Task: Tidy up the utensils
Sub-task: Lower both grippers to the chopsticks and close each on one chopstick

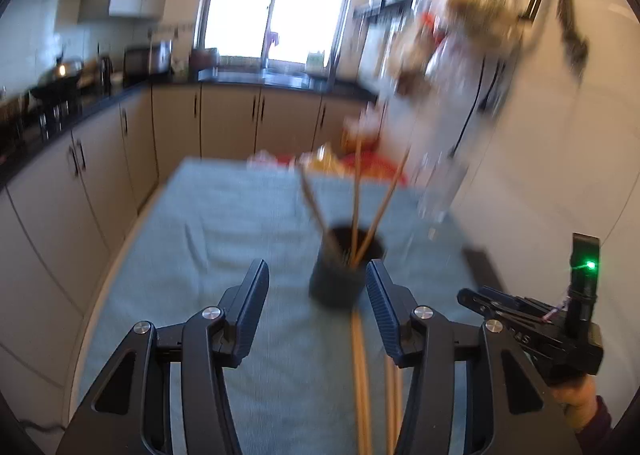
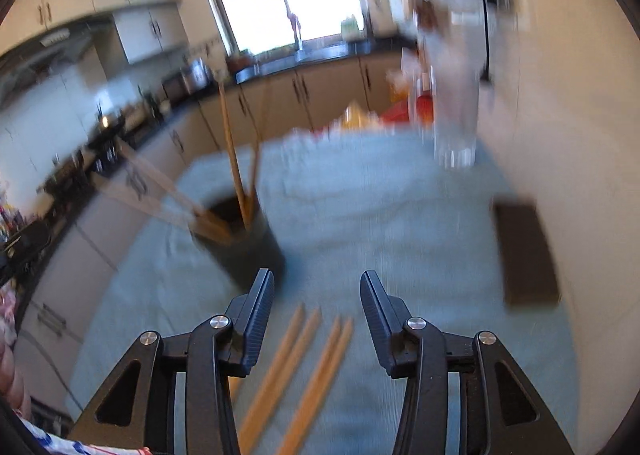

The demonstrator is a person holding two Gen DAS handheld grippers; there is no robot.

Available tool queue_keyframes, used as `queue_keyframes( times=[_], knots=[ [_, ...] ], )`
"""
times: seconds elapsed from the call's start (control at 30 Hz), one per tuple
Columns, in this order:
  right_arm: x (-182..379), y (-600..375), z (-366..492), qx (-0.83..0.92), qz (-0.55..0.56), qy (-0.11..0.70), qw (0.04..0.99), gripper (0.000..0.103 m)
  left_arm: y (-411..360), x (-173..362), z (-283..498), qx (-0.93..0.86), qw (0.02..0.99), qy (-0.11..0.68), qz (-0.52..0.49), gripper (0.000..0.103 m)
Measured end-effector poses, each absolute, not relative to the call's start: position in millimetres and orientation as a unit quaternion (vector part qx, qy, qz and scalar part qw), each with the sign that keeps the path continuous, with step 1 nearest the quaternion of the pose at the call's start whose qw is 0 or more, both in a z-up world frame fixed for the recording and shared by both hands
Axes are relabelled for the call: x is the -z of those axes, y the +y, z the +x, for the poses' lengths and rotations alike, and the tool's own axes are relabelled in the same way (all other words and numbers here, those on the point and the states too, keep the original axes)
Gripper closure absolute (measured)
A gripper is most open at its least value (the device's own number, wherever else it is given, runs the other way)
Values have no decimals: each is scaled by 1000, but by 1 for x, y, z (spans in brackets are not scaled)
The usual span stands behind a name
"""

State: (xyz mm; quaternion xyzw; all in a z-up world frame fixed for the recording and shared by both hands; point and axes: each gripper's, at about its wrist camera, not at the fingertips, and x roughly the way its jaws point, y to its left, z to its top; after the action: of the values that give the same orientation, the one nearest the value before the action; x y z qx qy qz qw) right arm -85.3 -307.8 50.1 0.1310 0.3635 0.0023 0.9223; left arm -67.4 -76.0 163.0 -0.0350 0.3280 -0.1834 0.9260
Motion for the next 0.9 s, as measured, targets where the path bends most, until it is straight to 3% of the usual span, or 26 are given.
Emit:
queue_keyframes(
  times=[0.13, 0.23, 0.57, 0.9],
  knots=[
    [-1, -300, -89, -17, 110, 422, 900, 67, -94, -109, -54, 193, 898, 394, -14, 54],
    [21, -294, -93, -22, 109, 439, 892, 71, -110, -76, -48, 216, 874, 435, 1, 66],
    [36, -293, -89, -16, 97, 443, 891, 73, -158, -22, -36, 254, 839, 479, 53, 87],
    [38, -292, -87, -13, 93, 437, 894, 77, -176, -13, -25, 254, 837, 480, 68, 89]
  ],
)
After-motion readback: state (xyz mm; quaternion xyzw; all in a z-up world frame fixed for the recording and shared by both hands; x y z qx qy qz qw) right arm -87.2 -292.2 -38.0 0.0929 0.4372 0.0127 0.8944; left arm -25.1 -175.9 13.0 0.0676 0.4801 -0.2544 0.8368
